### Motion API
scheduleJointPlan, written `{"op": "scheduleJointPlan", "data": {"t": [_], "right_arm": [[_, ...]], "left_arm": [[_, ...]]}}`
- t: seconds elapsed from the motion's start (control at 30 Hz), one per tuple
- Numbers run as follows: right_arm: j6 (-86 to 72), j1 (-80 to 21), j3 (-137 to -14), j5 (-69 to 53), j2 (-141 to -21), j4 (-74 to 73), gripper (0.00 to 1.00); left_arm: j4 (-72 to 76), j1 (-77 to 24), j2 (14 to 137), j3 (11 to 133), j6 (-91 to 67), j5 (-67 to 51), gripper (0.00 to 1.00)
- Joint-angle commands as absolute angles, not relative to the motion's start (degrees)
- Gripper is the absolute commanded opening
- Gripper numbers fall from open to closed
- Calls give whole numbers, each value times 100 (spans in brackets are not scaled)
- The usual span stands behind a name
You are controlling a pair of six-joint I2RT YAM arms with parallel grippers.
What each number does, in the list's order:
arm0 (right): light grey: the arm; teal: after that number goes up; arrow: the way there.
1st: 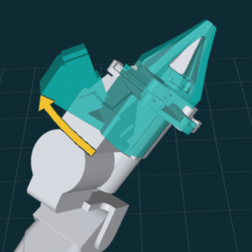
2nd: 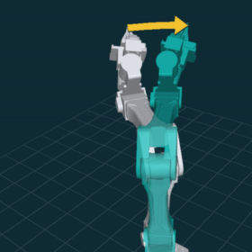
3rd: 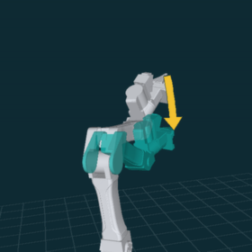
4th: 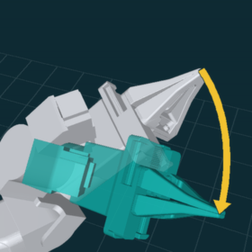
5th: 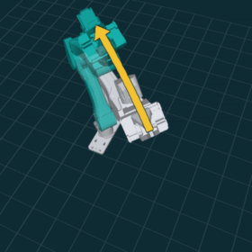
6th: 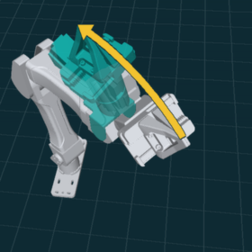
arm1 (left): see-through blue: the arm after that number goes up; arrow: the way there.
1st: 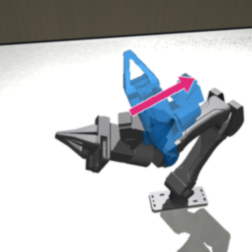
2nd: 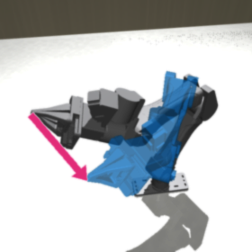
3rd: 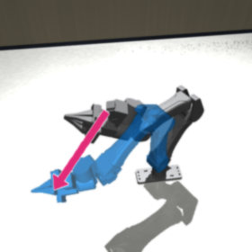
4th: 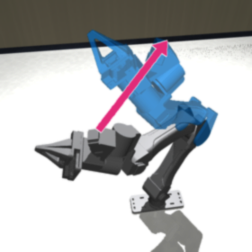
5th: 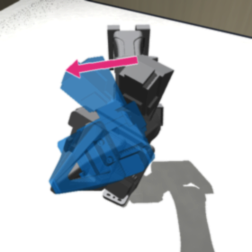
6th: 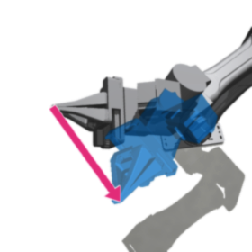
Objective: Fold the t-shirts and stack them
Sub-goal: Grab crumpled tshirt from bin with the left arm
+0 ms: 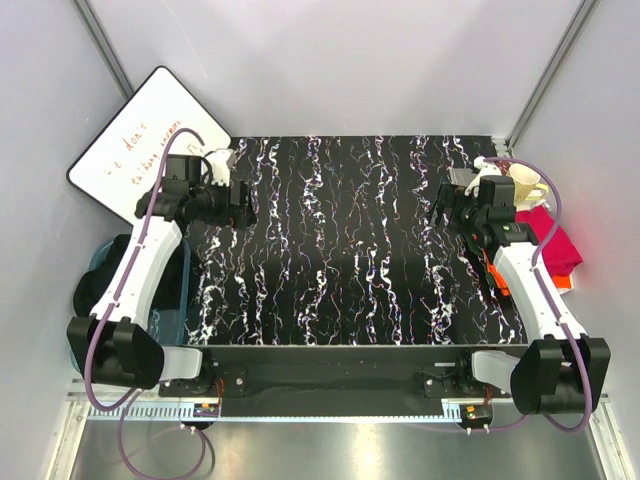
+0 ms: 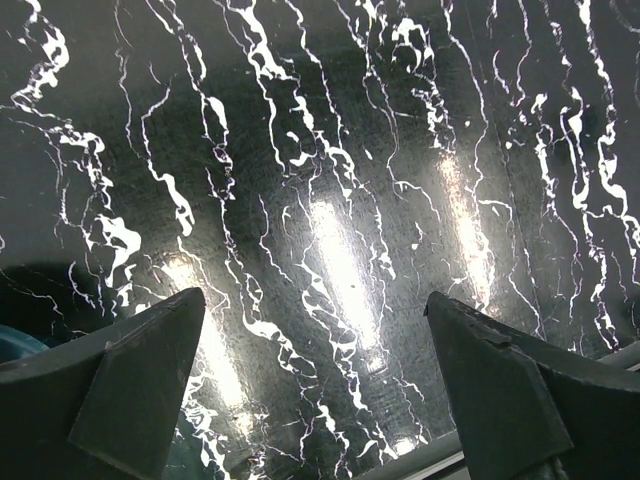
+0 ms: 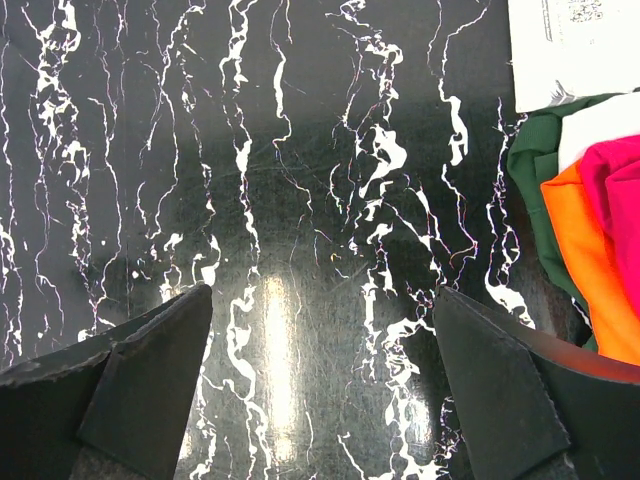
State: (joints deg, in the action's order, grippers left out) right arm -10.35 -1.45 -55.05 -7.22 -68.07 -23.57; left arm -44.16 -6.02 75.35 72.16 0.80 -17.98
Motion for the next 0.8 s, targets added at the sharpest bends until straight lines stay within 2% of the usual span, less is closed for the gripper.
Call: {"op": "scheduleJointPlan", "data": {"t": [0.0,0.13,0.27,0.37,0.57,0.77], "right_arm": [[-1046,-185,-5801,-931,-6838,-2338,100],[-1081,-185,-5774,-905,-6785,-2338,100],[-1072,-185,-5731,-862,-6697,-2373,100],[-1055,-185,-5678,-791,-6610,-2408,100],[-1002,-185,-5625,-782,-6592,-2505,100],[-1011,-185,-5713,-861,-6776,-2514,100]], "left_arm": [[-4193,-624,7216,7181,-174,-2045,99],[-4061,-624,7285,7110,-772,-2136,99],[-4288,-615,7514,7163,-528,-2022,99],[-4412,-615,7646,7259,-632,-1120,99],[-4859,-510,7743,7523,-1062,1955,99],[-5343,368,7884,7515,-1624,2487,99]]}}
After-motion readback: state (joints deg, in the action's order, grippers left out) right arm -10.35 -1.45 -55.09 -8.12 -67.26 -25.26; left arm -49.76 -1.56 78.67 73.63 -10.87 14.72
